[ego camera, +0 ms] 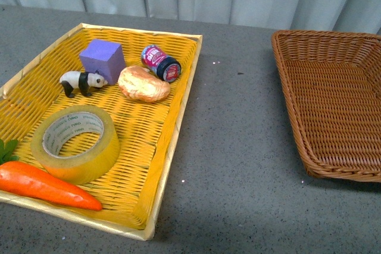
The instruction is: Move tape to another basket
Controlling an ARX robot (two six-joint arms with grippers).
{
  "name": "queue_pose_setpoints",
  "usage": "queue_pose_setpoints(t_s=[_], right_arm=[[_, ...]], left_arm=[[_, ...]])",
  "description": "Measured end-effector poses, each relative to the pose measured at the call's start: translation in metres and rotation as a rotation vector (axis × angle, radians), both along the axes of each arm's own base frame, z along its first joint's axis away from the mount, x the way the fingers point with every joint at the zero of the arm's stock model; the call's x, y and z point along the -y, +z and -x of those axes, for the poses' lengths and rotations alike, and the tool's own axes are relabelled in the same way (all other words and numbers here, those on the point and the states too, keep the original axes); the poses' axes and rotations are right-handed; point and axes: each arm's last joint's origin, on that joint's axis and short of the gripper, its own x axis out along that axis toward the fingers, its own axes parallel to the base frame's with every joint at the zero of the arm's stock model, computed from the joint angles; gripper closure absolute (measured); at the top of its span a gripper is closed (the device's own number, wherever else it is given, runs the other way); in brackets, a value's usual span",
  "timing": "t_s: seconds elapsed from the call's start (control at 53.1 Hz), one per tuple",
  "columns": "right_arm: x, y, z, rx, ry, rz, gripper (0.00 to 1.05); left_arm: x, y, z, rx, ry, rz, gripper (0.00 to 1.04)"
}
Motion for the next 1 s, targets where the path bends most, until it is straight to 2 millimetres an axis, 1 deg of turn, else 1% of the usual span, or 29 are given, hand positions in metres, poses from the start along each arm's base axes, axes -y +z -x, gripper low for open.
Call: queue_pose_setpoints(t_s=[0.057, 0.113, 0.207, 0.264, 0.32, 0.452, 0.603, 0.716, 0.999], right_arm=[[0.0, 0.0, 0.0, 0.0, 0.0, 0.0, 0.09], [0.0, 0.0, 0.0, 0.0, 0.0, 0.0, 0.09], [0.0, 0.0, 0.0, 0.0, 0.0, 0.0, 0.09], [0.0, 0.0, 0.0, 0.0, 0.0, 0.0, 0.09], [0.0, 0.0, 0.0, 0.0, 0.0, 0.0, 0.09], [0.0, 0.0, 0.0, 0.0, 0.0, 0.0, 0.09], [0.0, 0.0, 0.0, 0.0, 0.0, 0.0, 0.09], [0.0, 0.0, 0.0, 0.0, 0.0, 0.0, 0.09], [0.0, 0.0, 0.0, 0.0, 0.0, 0.0, 0.09]], left_arm=[[0.001, -0.002, -0.013, -0.025, -0.007, 0.015, 0.07], [0.002, -0.011, -0.035, -0.091, -0.003, 0.035, 0.07], [0.004, -0.034, -0.069, -0.241, 0.018, 0.055, 0.07], [0.005, -0.05, -0.084, -0.327, 0.026, 0.059, 0.07], [0.006, -0.061, -0.093, -0.378, 0.038, 0.056, 0.07], [0.004, -0.074, -0.105, -0.431, 0.064, 0.048, 0.07], [0.006, -0.088, -0.11, -0.478, 0.06, 0.007, 0.07], [0.007, -0.099, -0.119, -0.506, 0.076, -0.014, 0.07], [0.004, -0.116, -0.129, -0.549, 0.111, -0.026, 0.07]])
